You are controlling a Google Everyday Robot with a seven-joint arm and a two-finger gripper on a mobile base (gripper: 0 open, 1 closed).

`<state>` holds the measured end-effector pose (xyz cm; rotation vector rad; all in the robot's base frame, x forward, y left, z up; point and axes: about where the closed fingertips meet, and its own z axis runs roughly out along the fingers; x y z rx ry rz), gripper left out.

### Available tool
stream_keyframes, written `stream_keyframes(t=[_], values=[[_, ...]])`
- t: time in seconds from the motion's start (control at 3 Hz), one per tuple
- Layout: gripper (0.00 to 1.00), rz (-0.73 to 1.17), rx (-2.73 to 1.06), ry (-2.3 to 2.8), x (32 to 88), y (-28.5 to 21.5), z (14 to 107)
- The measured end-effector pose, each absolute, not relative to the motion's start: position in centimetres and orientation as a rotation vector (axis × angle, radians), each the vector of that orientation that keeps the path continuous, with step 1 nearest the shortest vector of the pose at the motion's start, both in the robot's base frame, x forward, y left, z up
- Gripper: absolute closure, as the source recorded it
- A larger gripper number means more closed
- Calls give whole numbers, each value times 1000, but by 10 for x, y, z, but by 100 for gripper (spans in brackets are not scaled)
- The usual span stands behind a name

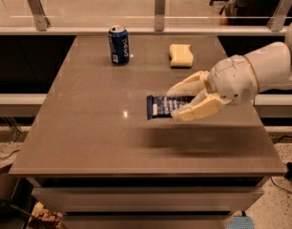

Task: Pick rxbar blueberry

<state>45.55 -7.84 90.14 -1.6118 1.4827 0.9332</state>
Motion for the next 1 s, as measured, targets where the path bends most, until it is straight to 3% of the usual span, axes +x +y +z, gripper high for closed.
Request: stream_keyframes(t=[1.0], values=[[100,810,-1607,1497,445,-73,953]])
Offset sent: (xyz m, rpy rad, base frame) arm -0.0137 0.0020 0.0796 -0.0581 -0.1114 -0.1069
